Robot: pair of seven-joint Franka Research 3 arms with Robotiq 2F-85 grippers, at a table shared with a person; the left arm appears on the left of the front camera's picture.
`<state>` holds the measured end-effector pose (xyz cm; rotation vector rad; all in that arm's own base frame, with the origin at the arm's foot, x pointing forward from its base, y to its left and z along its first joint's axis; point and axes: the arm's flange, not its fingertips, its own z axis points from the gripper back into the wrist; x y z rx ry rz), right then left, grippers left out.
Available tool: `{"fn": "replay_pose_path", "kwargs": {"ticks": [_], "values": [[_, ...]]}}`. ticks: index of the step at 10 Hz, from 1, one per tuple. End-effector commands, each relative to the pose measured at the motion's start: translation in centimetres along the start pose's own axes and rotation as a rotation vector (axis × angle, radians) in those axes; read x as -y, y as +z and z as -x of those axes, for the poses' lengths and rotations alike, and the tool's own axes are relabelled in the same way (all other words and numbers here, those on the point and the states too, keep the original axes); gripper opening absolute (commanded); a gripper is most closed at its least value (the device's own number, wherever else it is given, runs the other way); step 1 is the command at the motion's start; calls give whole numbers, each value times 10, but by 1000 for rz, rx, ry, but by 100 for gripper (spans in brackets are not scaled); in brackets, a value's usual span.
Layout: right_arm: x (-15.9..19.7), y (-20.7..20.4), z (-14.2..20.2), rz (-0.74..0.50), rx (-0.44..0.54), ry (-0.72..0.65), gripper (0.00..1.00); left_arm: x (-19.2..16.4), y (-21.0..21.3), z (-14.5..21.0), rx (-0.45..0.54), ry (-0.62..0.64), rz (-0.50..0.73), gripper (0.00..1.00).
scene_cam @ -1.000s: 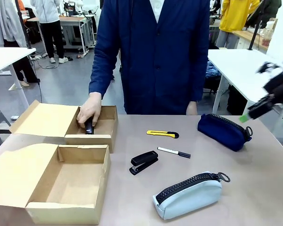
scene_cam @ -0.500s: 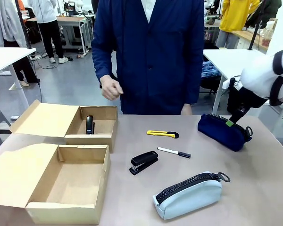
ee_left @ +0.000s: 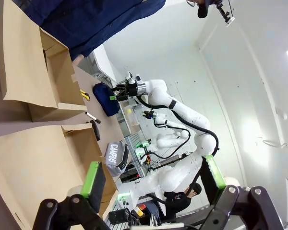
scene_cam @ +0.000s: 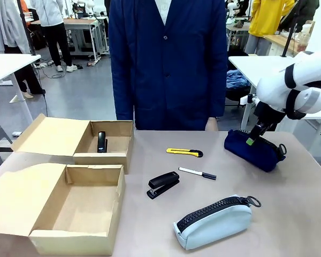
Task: Place items inside the box.
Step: Pick up a Pencil pouch or Stapler and place it inside the Mailer Box closest to the robot.
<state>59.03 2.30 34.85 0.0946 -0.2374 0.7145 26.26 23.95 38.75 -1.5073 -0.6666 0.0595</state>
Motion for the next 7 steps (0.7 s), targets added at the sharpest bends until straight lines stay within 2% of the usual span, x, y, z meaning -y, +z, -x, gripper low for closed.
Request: {"fn": "replay_pose_path", "kwargs": {"ticks": [1, 3, 4, 5, 6, 7], "values": [[6, -3, -5, -5, -66, -44, 100, 2, 0, 1, 5, -23, 18, 100], [4, -5, -4, -29, -89, -31, 100, 2, 0, 1, 5, -23, 18, 100], [3, -7, -3, -18, -120, -20, 44, 2, 0, 1, 5, -23, 18, 100], [1, -9, -2, -19, -129, -15, 43, 2, 0, 1, 5, -23, 18, 100], [0, -10, -2, -13, -131, -20, 0, 2, 0, 1, 5, -23, 18, 100], [-1, -9, -1, -13, -129, -25, 39, 2, 0, 1, 5, -23, 18, 100]]}}
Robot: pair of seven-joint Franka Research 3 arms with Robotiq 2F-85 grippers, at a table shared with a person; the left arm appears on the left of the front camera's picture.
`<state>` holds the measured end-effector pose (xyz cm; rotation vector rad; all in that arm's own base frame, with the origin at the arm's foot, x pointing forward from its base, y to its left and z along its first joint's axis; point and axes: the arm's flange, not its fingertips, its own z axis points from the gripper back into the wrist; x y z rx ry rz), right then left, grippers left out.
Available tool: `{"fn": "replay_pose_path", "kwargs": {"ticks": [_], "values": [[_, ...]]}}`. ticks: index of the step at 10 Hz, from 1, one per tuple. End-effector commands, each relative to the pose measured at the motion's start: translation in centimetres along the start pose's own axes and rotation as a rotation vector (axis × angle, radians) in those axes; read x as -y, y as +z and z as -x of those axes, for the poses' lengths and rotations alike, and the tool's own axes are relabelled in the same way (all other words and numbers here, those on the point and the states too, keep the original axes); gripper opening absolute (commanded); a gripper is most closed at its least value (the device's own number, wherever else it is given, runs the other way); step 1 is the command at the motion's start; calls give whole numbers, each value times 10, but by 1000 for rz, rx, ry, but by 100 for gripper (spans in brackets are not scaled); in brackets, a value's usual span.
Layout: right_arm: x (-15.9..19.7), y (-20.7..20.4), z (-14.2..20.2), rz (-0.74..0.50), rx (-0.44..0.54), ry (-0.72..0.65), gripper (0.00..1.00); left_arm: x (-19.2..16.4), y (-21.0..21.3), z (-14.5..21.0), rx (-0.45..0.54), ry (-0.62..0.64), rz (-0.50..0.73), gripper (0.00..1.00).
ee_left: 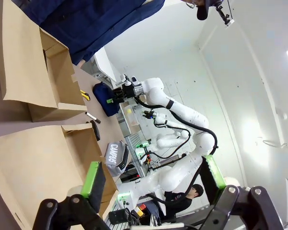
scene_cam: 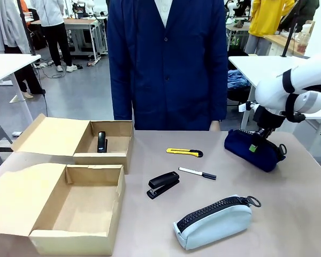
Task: Place items inside the box.
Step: Pick up a Pencil pouch or Stapler and place it inside the Mailer Box closest to the robot.
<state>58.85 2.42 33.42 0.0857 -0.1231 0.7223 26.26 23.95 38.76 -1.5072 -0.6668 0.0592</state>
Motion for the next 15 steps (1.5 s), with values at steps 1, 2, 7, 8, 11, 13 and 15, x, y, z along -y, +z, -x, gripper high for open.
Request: {"fn": "replay_pose_path", "kwargs": {"ticks": [1, 2, 7, 8, 11, 13, 15], "values": [[0, 5, -5, 13, -18, -31, 0, 2, 0, 1, 5, -23, 18, 100], [-1, 5, -5, 10, -17, -33, 0, 2, 0, 1, 5, -23, 18, 100], [-21, 36, 19, -41, -8, -12, 0, 2, 0, 1, 5, -23, 18, 100], [-31, 64, 39, -74, -35, -59, 0, 2, 0, 1, 5, -23, 18, 100], [-113, 180, 168, -6, 2, -13, 0, 2, 0, 1, 5, -23, 18, 100], [-151, 199, 235, 56, 46, -10, 0, 2, 0, 1, 5, -23, 18, 100], [-145, 178, 245, -5, 72, 36, 0, 2, 0, 1, 5, -23, 18, 100]]}}
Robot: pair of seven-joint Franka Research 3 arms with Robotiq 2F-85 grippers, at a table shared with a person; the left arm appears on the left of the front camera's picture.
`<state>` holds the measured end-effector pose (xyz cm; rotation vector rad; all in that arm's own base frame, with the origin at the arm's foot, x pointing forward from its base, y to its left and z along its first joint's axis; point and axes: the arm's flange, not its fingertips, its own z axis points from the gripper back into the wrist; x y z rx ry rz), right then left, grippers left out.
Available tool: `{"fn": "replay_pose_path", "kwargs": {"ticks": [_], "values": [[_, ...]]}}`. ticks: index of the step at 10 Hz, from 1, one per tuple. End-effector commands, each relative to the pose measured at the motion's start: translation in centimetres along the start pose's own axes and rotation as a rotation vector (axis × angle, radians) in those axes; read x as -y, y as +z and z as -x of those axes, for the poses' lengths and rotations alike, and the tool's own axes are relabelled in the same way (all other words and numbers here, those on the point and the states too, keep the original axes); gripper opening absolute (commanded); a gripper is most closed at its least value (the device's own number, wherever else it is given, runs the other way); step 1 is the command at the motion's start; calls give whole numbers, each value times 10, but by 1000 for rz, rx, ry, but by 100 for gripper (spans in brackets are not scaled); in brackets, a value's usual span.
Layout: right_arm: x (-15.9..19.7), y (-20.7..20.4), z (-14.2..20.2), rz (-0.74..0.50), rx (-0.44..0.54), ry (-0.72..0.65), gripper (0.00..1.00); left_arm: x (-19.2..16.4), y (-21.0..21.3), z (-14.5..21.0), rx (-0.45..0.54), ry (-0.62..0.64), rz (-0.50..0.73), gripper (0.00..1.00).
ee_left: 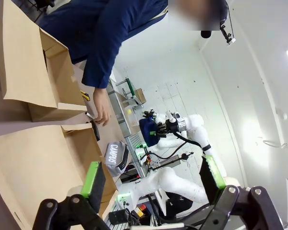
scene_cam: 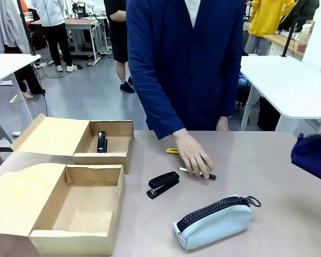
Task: Place items inside the box.
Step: Pick up a Pencil pouch or Stapler and place it inside the Mailer Box closest to the robot.
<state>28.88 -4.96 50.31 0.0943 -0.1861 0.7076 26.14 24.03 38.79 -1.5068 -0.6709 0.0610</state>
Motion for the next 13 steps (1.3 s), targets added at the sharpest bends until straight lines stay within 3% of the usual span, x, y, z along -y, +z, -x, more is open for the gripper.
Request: {"fn": "replay_pose_path", "kwargs": {"ticks": [1, 2, 3, 5, 7, 8, 9, 10, 11, 13], "values": [[7, -8, -14, -7, -25, -16, 0, 2, -2, 0, 1, -21, 18, 100], [7, -8, -14, -7, -25, -16, 0, 2, -2, 0, 1, -21, 18, 100], [1, 1, 0, -5, 4, 4, 7, 2, -2, 0, 1, -21, 18, 100], [-8, -19, -31, -139, 18, -234, 7, 2, -2, 0, 1, -21, 18, 100], [-29, -15, -46, -114, 40, -354, 7, 2, -2, 0, 1, -21, 18, 100], [-40, -14, -52, -170, 43, -495, 7, 2, -2, 0, 1, -21, 18, 100], [-51, -14, -61, -144, 40, -575, 7, 2, -2, 0, 1, -21, 18, 100], [-46, -11, -59, -151, 42, -592, 7, 2, -2, 0, 1, -21, 18, 100], [-42, -3, -54, -238, 78, -605, 7, 2, -2, 0, 1, -21, 18, 100], [-91, -3, -87, -310, 181, -635, 7, 2, -2, 0, 1, -21, 18, 100]]}}
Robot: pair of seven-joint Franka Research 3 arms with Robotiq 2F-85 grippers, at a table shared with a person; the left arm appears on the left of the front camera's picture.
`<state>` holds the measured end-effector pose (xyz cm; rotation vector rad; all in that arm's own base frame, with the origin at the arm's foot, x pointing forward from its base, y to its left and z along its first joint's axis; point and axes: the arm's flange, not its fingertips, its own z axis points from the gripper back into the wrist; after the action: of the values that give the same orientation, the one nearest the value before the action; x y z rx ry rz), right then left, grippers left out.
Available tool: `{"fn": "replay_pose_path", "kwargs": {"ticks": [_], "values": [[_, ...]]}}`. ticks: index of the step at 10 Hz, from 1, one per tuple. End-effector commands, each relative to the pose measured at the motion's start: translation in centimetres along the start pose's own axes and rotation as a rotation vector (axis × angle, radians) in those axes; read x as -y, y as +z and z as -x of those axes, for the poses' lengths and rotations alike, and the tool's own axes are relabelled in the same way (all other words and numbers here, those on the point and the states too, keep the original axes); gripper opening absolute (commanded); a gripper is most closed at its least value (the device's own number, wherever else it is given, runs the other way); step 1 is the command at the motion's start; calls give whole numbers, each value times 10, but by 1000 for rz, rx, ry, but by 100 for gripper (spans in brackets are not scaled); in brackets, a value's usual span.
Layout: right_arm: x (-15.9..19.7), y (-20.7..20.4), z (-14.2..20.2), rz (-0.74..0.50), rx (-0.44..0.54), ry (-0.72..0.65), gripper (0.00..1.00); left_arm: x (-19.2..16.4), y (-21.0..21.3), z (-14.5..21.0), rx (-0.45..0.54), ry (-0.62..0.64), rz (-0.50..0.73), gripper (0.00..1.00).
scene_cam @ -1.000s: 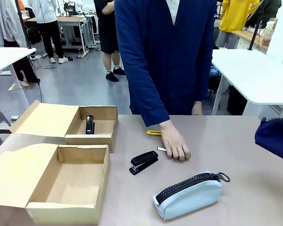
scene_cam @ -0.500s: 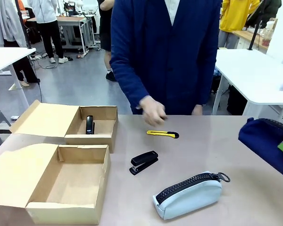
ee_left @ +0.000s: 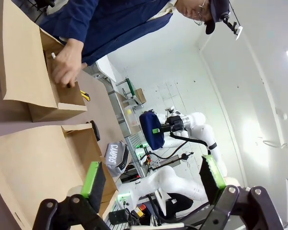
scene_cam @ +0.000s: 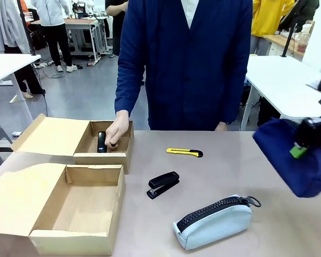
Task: Place items inside the box.
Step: Pick up a Pencil pouch or Stapler and place it inside the Mailer Box closest to the robot.
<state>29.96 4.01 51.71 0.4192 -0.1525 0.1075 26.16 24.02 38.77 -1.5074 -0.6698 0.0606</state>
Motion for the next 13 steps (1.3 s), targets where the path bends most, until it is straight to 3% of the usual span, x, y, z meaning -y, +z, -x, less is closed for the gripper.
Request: {"fn": "replay_pose_path", "kwargs": {"ticks": [1, 3, 4, 5, 6, 7, 8, 10, 11, 13], "values": [[-76, -27, 3, -84, 27, 1, 7, 2, -1, 0, 2, -22, 17, 100], [-176, -67, 9, -77, -14, 60, 7, 2, -1, 0, 2, -22, 17, 100], [-218, -96, 13, -12, 23, 60, 7, 2, -1, 0, 2, -22, 17, 100], [-252, -122, 21, 1, -24, 99, 7, 2, -1, 0, 2, -22, 17, 100], [-268, -137, 32, -9, -113, 206, 7, 2, -1, 0, 2, -22, 17, 100], [-252, -136, 32, 49, -137, 326, 7, 2, -1, 0, 2, -22, 17, 100], [-265, -131, 58, -24, -66, 168, 7, 2, -1, 0, 2, -22, 17, 100], [-265, -131, 58, -24, -66, 168, 7, 2, -1, 0, 2, -22, 17, 100], [-271, -146, 53, 3, -112, 219, 7, 2, -1, 0, 2, -22, 17, 100], [-313, -156, 40, -52, 46, 118, 7, 2, -1, 0, 2, -22, 17, 100]]}}
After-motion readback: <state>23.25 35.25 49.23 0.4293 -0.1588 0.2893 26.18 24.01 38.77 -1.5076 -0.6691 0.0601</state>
